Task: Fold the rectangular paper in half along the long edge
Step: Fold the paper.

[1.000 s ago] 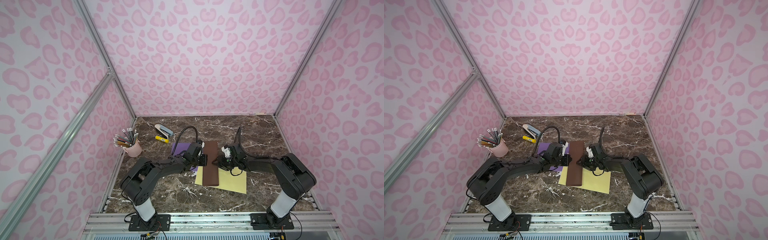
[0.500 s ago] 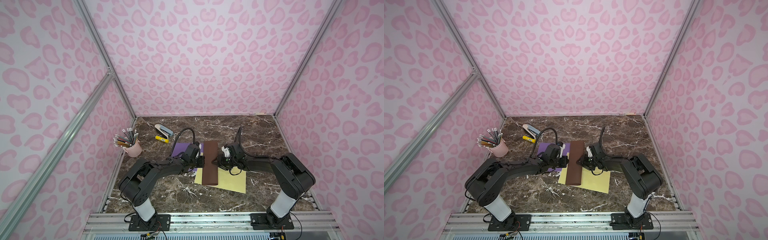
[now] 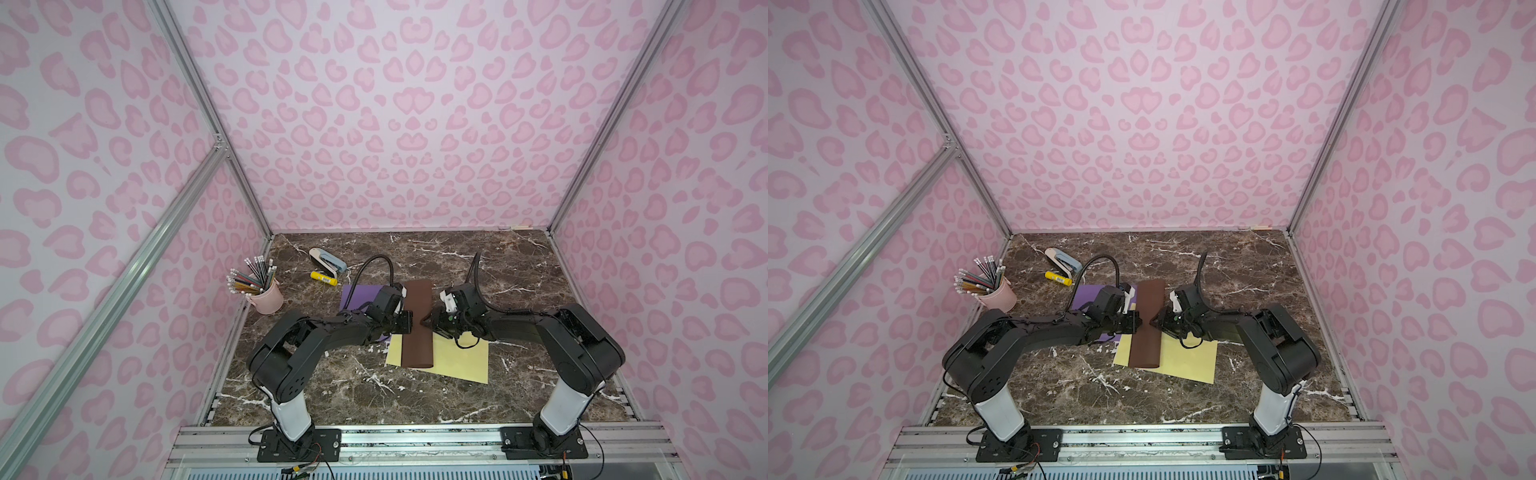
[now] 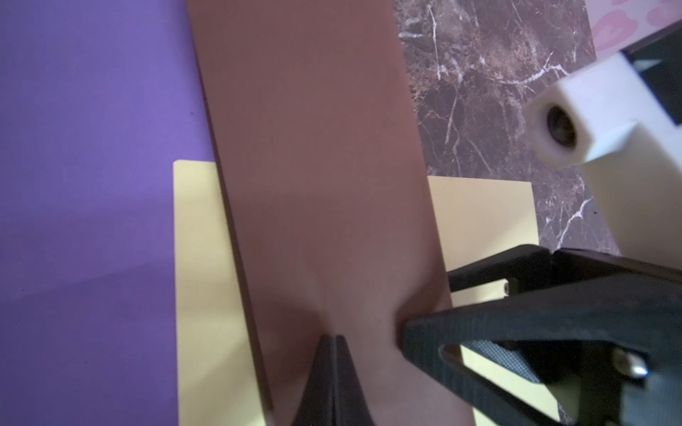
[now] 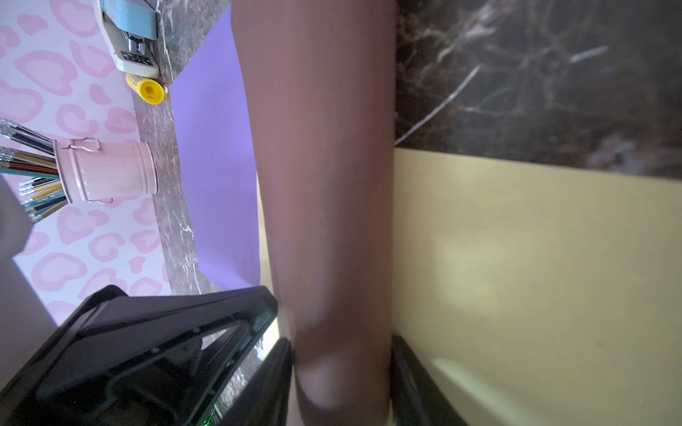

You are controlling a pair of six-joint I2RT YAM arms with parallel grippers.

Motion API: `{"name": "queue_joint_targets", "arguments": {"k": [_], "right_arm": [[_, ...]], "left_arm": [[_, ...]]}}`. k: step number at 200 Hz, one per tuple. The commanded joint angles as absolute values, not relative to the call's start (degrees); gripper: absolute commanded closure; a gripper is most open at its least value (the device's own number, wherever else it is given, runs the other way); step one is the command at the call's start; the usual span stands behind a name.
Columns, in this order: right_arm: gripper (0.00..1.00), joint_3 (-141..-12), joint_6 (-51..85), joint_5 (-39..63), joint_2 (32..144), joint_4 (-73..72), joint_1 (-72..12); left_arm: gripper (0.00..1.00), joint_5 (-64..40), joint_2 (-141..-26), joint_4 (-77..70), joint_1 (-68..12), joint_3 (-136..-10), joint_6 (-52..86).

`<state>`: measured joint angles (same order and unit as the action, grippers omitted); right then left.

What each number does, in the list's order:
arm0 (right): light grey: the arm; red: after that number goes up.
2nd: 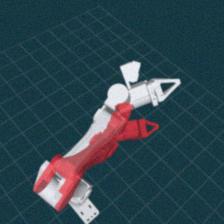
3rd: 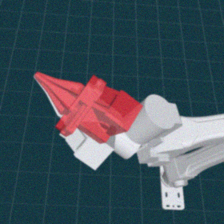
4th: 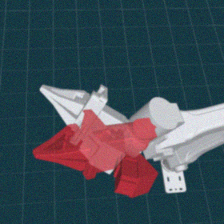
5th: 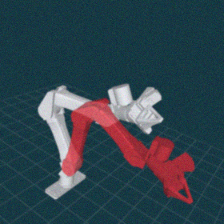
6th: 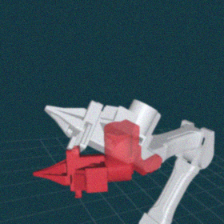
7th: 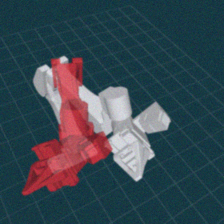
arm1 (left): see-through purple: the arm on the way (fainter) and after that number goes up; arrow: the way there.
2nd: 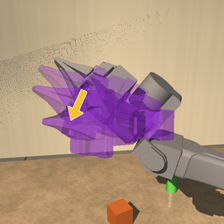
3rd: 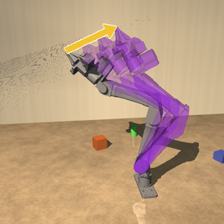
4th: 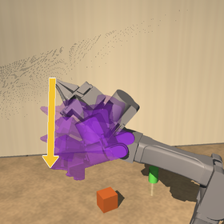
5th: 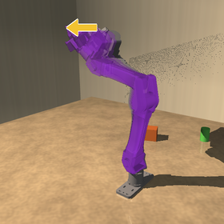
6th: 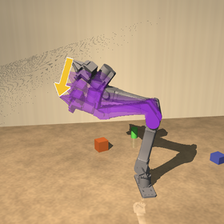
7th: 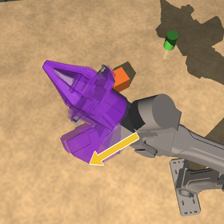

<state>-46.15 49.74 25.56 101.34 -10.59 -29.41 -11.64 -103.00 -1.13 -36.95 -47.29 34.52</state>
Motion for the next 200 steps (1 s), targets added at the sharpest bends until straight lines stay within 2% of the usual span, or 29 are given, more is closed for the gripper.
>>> {"name": "queue_joint_targets", "arguments": {"k": [1,159,200], "right_arm": [[0.53,-45.98,49.75,21.97,102.33,-3.95,-29.54],[0.52,-46.50,46.56,20.37,100.43,0.30,-29.40],[0.63,-46.89,43.99,18.58,96.49,4.04,-28.48]], "left_arm": [[0.96,-11.58,-103.70,-3.51,-36.96,-48.28,33.94],[0.96,-6.70,-105.95,1.95,-36.83,-48.00,32.59],[0.96,-6.76,-105.29,2.34,-36.83,-48.16,32.26]]}}
